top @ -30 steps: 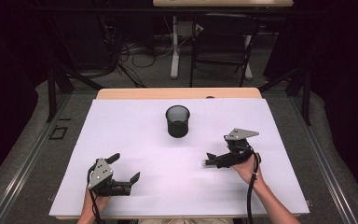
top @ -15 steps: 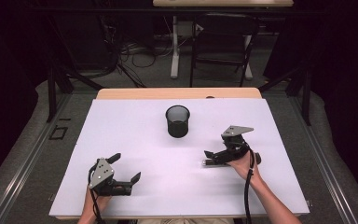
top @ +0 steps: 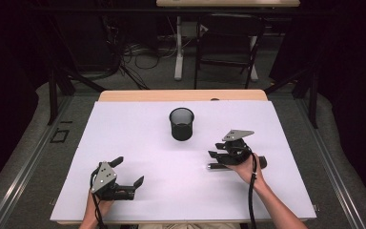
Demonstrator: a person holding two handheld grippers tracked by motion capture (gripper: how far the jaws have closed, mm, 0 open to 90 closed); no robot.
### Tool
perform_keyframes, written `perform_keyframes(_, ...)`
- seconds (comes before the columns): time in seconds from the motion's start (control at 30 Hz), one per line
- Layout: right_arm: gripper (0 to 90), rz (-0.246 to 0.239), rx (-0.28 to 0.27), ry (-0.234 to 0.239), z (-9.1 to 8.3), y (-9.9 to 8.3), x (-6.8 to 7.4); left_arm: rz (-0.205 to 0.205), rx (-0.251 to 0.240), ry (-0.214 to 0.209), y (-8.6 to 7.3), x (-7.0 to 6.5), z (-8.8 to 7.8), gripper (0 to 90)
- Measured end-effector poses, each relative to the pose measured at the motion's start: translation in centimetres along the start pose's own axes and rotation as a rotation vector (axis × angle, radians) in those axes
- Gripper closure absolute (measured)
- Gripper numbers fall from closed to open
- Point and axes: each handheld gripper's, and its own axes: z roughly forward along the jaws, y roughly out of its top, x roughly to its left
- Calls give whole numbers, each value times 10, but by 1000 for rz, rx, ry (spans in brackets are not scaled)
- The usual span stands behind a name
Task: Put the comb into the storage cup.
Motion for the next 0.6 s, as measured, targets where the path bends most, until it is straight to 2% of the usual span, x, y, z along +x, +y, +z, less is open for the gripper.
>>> perform_keyframes(0.13,808,-22,23,2,3,-2,4,-1,3,3,0,0,1,2)
perform_keyframes(0.17,808,-22,23,2,3,-2,4,-1,3,3,0,0,1,2)
perform_keyframes(0.27,900,-49,43,-5,5,-3,9,6,7,2,0,0,0,2)
perform_keyframes(0.4,900,-67,51,-7,7,-3,13,2,8,4,0,0,0,2)
perform_keyframes(0.43,900,-80,71,-14,9,-3,16,-2,7,7,0,-1,0,3)
perform_keyframes(0.6,900,-99,93,-19,14,-6,19,6,13,6,0,-1,0,3)
